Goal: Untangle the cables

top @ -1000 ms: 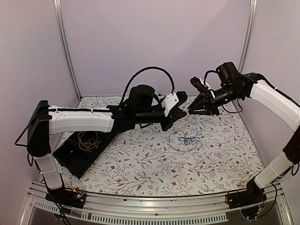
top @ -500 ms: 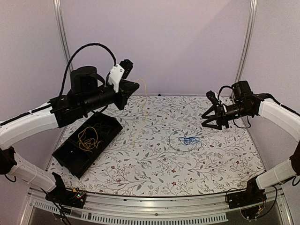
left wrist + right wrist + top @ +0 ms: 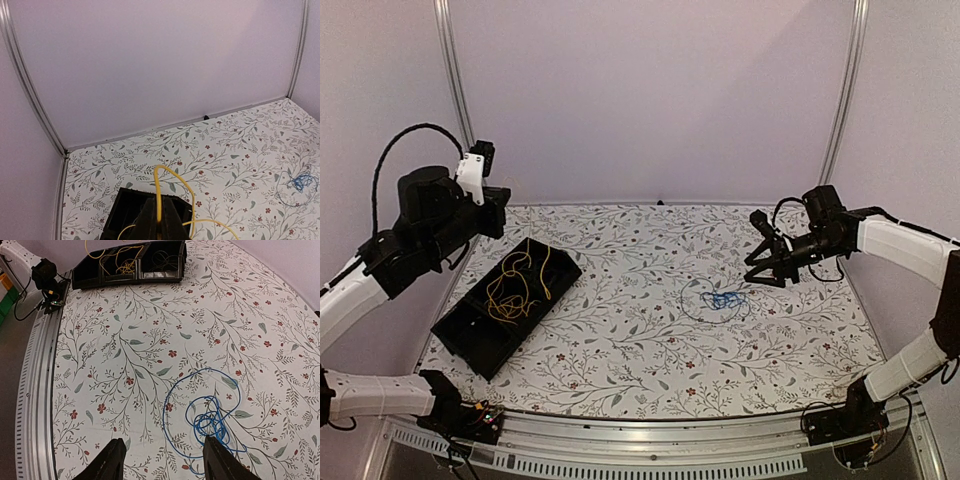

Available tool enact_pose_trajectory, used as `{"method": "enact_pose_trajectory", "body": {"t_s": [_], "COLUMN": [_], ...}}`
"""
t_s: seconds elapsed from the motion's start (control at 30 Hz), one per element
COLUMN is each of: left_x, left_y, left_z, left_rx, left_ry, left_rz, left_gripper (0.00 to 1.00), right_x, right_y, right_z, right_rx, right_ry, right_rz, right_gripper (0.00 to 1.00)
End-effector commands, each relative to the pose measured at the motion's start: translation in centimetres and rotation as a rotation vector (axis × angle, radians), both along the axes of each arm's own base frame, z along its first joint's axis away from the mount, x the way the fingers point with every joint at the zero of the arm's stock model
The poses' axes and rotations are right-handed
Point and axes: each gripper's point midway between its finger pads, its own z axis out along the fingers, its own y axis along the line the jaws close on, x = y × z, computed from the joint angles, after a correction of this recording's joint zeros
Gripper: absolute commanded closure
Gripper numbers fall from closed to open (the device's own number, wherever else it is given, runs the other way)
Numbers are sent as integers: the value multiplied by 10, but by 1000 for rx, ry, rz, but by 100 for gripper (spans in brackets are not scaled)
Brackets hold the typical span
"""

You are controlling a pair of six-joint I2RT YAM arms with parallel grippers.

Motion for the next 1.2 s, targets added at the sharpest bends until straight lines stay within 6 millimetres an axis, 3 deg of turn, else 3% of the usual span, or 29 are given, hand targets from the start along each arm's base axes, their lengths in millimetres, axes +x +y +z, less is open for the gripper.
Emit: {"method": "enact_pose_trajectory", "body": {"t_s": [0.0, 0.47, 0.63, 0.77, 0.97, 1.17], "left_x": [3, 15, 22, 25, 31, 33], "left_y": [39, 90, 116, 136, 141, 135], "left_z": [-25, -78, -111, -126, -138, -168], "left_rx": [-39, -87, -72, -54, -57, -72], "left_ry": [77, 200, 284, 295, 293, 368], "left_rz": [169, 320, 394, 474, 503, 490], "left_gripper": [100, 100, 100, 100, 100, 100], "right_x": [3, 5, 4, 3, 2, 1], "right_y": [-1, -2, -2, -2, -1, 0], "right_z": [-8, -17, -20, -19, -21, -21], "right_rx": [-16, -35, -40, -40, -43, -47], "right_ry": [-9, 14, 20, 18, 20, 20], "right_rz": [-1, -7, -4, 0, 5, 10], "right_gripper": [43, 43, 42, 42, 42, 42]}}
